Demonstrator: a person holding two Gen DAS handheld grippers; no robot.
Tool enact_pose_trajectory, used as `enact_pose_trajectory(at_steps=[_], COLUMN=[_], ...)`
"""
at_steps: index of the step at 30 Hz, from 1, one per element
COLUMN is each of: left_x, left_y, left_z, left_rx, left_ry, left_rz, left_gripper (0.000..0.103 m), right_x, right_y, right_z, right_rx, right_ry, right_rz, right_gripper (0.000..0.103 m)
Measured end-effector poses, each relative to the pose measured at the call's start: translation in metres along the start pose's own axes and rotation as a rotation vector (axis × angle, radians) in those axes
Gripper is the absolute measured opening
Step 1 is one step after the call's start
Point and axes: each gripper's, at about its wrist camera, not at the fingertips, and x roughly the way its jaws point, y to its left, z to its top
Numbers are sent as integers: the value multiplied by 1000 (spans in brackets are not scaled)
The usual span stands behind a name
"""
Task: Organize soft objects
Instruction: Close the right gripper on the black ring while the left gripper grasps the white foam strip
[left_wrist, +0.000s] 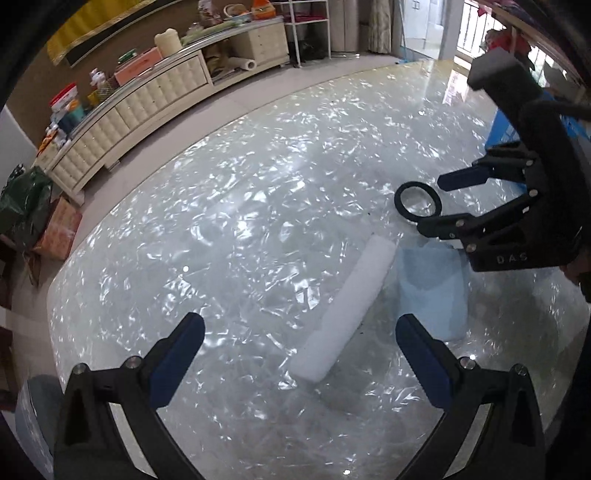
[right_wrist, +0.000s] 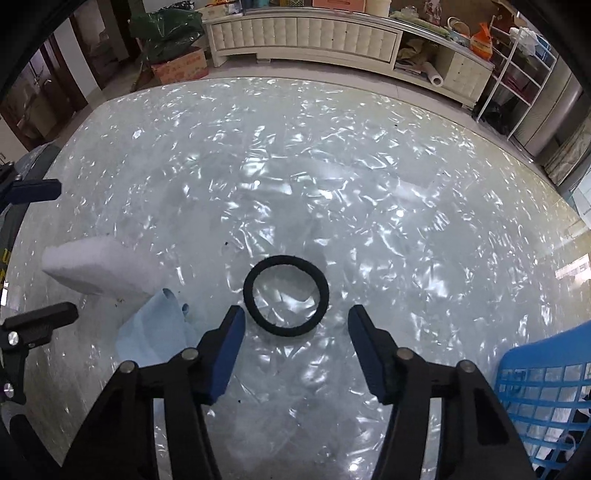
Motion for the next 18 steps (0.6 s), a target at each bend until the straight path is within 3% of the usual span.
enact_pose_trajectory(at_steps=[5,9,11,14,16,18], left_x=[10,17,19,26,31,37], left_y=[5,8,5,2,2,-2], left_z=[1,5,6,7,6,3], left_rx=[19,45,79,86,88,88], left_ry=[16,28,29,60,75,96], left_rz=[-21,-21,-47,-78,-81,-96], left_gripper=[103,102,78,57,49,32], right_x=[1,-1,-1,-1,-1,0], right_y=[1,3,4,8,10,12], right_z=[1,1,2,2,1,0], right_rx=[-3,-18,-27,-43,-52,-56], right_ry=[-11,-13,-17,-24,-30,-35], right_rz=[5,11,15,22,26,31], right_gripper=[40,37,30,18,12,8])
